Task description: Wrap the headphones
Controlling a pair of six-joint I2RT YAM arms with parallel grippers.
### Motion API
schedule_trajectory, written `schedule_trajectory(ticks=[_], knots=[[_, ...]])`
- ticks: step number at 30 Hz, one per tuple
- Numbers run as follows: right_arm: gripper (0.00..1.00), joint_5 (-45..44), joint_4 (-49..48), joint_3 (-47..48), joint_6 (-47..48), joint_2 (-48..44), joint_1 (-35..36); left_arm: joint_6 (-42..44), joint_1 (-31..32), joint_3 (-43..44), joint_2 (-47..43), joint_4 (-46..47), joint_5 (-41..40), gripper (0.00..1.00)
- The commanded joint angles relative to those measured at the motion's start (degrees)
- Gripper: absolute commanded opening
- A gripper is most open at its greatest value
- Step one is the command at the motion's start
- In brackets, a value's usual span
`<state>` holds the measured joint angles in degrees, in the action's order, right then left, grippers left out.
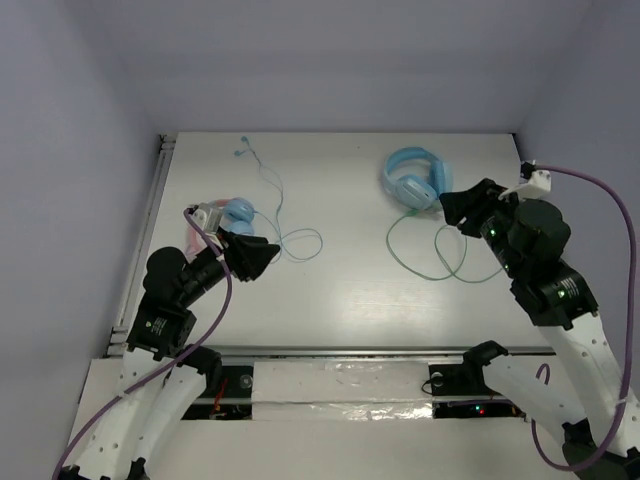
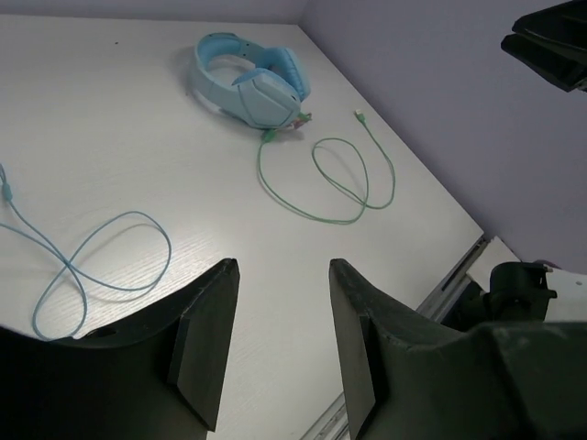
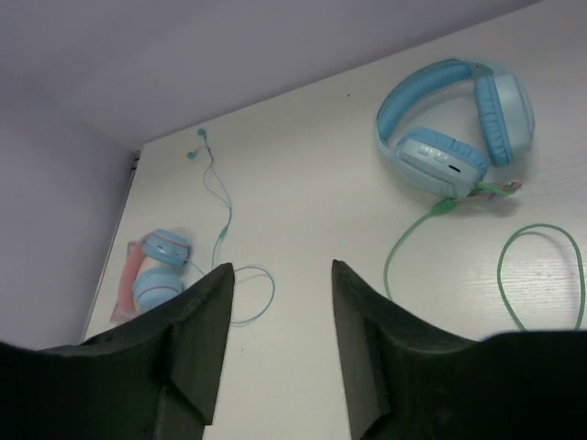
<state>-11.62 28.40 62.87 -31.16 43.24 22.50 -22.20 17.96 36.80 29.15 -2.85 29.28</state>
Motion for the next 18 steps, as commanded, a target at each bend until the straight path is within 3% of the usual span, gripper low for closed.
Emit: schedule_trajectory(ticks=[1,4,5,8,13,18], knots=[[0.53,1.7,-6.5,1.3,1.7,2.8,-0.4,1.2,0.3,2.6,0.3,0.8,-0.2,0.41],[0.34,2.8,-9.8,1.9,2.1,6.1,-0.4,1.4,0.3,2.6,0.3,0.5,-0.4,0.41],[0.18,2.4,-10.5,2.3,2.1,7.2,-0.4,1.6,0.3,2.6,0.2,0.3,-0.8,0.40],[0.00,-0.2,-12.0,4.2,2.9,13.1,-0.4,1.5,0.3,2.3,-0.1,0.8,-0.6,0.34],[0.00,-7.1,-14.2,10.2,3.6,24.5,-0.4,1.5,0.3,2.1,0.3,1.2,-0.4,0.00],[0.04,-9.9,-15.4,17.7,3.5,40.4,-0.4,1.6,0.3,2.1,0.1,0.0,-2.6,0.00]])
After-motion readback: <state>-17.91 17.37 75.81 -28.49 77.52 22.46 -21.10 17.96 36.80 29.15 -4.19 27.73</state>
